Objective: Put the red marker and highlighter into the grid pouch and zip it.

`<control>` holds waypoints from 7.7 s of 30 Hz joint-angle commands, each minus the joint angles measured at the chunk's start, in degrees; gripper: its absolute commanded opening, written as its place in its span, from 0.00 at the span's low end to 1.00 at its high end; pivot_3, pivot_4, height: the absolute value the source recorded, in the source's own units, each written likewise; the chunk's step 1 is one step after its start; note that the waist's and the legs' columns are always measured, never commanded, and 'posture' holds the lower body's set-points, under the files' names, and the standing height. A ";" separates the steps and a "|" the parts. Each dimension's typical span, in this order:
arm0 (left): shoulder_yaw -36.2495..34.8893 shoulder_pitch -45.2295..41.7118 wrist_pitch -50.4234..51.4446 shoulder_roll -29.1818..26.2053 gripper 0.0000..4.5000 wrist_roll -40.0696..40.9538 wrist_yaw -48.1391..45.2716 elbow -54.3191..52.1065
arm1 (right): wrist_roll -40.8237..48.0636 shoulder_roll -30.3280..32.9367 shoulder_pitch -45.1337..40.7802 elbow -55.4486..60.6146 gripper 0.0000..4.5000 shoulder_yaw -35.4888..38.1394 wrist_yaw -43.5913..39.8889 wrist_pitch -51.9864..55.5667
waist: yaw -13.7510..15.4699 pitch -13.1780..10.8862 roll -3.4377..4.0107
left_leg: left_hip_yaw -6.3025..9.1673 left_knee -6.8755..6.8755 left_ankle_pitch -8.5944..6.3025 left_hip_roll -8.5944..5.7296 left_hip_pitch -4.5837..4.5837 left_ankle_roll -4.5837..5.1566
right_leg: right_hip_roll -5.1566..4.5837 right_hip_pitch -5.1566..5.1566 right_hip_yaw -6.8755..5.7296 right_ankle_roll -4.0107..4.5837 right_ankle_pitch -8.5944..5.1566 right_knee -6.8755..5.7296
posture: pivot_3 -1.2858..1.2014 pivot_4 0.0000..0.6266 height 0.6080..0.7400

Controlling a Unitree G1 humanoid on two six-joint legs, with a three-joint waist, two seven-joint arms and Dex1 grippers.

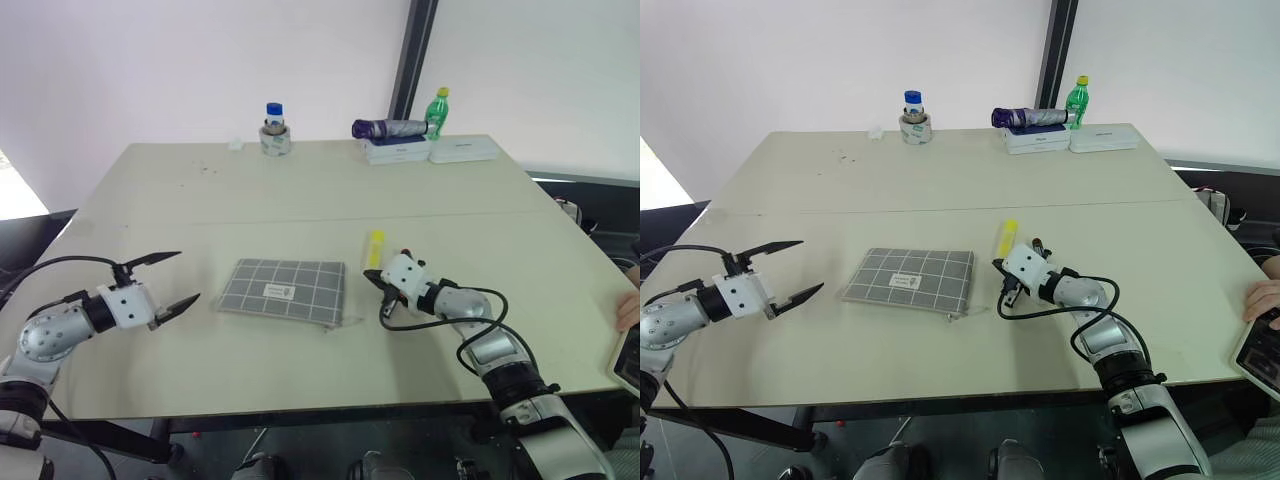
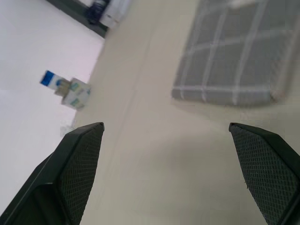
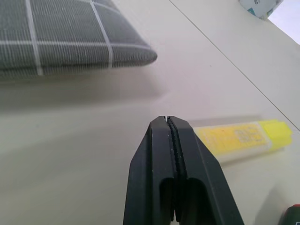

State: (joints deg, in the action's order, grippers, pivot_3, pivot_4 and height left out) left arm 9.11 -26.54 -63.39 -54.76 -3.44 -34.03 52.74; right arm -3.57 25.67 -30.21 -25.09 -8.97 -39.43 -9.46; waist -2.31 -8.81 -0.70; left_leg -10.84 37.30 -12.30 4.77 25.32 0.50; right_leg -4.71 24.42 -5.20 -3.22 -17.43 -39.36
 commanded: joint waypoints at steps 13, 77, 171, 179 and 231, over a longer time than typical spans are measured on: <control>17.61 -16.96 -5.88 2.81 1.00 -50.06 40.43 6.86 | 0.30 -2.79 -2.43 1.90 0.00 0.59 2.18 1.75 | 0.49 0.01 0.00 | -0.07 -0.03 -0.01 -0.01 0.01 0.01 | -0.03 0.04 0.00 0.01 0.00 -0.01 | 0.52 0.24 0.98; 15.79 -5.23 -17.63 -1.06 0.01 -47.33 42.30 -9.73 | -2.68 0.47 -2.61 3.28 0.00 -1.17 0.62 1.98 | 1.39 0.09 0.11 | -0.38 -0.01 -0.01 0.07 -0.06 0.01 | -0.05 0.10 0.13 0.00 0.00 -0.10 | 0.52 0.24 0.98; -3.85 12.81 18.99 16.86 0.00 -20.68 23.46 -36.56 | -9.90 -13.09 -10.72 9.31 0.01 -23.32 -10.42 -8.97 | 1.32 0.13 0.00 | -0.03 0.04 -0.04 0.11 0.01 0.05 | -0.04 0.06 0.07 0.03 0.01 -0.08 | 0.52 0.24 0.98; -4.88 13.84 18.35 15.95 0.00 -15.69 21.75 -36.91 | 0.47 -8.58 -4.73 15.91 0.65 -15.04 -14.43 0.58 | 1.49 0.13 0.00 | -0.01 0.04 -0.04 0.11 0.02 0.06 | -0.07 0.04 0.07 0.03 0.01 -0.07 | 0.52 0.24 0.98; -9.35 17.54 20.03 17.37 0.00 -4.78 12.38 -38.82 | 11.95 -8.66 21.40 54.44 0.99 9.91 24.72 46.24 | 1.31 0.14 -0.07 | 0.17 -0.11 -0.33 0.04 -0.02 0.50 | -0.25 -0.08 0.05 0.08 0.02 0.26 | 0.52 0.24 0.98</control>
State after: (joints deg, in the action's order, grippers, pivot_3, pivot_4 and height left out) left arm 0.44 -8.69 -42.75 -37.42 -8.28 -22.04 15.22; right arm 8.41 16.82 -5.66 29.52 1.79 -15.08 34.53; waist -1.00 -8.67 -0.76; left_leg -10.68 37.20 -12.63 4.80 25.32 1.00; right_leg -4.95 24.37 -5.15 -3.13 -17.40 -39.10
